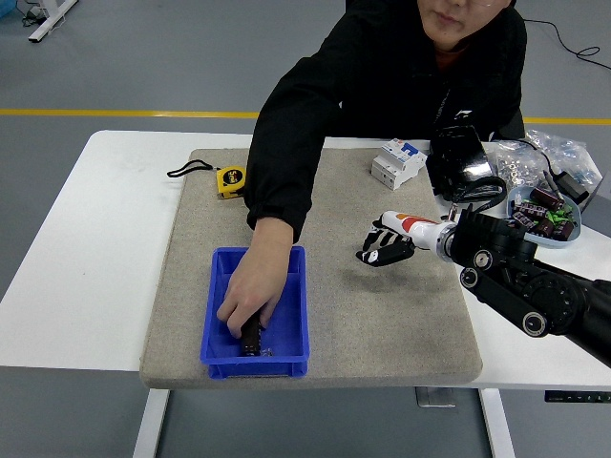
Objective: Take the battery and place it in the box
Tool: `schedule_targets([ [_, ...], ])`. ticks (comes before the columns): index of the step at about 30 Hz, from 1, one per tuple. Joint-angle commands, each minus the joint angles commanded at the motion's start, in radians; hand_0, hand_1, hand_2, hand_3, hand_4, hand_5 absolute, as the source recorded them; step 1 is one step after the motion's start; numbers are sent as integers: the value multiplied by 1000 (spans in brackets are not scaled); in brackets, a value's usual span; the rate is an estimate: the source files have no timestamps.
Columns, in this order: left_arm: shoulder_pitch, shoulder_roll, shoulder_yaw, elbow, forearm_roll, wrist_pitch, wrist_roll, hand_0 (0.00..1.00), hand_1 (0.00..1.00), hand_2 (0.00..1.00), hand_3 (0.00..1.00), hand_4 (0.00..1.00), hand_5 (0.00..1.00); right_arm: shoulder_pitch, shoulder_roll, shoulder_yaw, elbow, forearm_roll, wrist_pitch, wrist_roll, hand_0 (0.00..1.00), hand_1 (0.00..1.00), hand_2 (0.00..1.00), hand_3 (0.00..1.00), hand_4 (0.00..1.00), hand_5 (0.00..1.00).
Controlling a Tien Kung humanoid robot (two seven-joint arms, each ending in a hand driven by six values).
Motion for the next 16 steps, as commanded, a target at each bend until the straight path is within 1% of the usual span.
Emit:
schedule_targets([
  [5, 0, -4, -8, 1, 10, 0, 0, 722, 690, 671, 585, 630, 542, -1, -6, -9, -26, -3, 0, 3, 724, 719, 743, 570, 701, 477],
  [16, 3, -5, 4, 0, 2, -3, 0, 722, 689, 669, 585, 631, 543, -15, -23, 4, -65, -23, -7, 1, 722, 719, 740, 564, 706, 472],
])
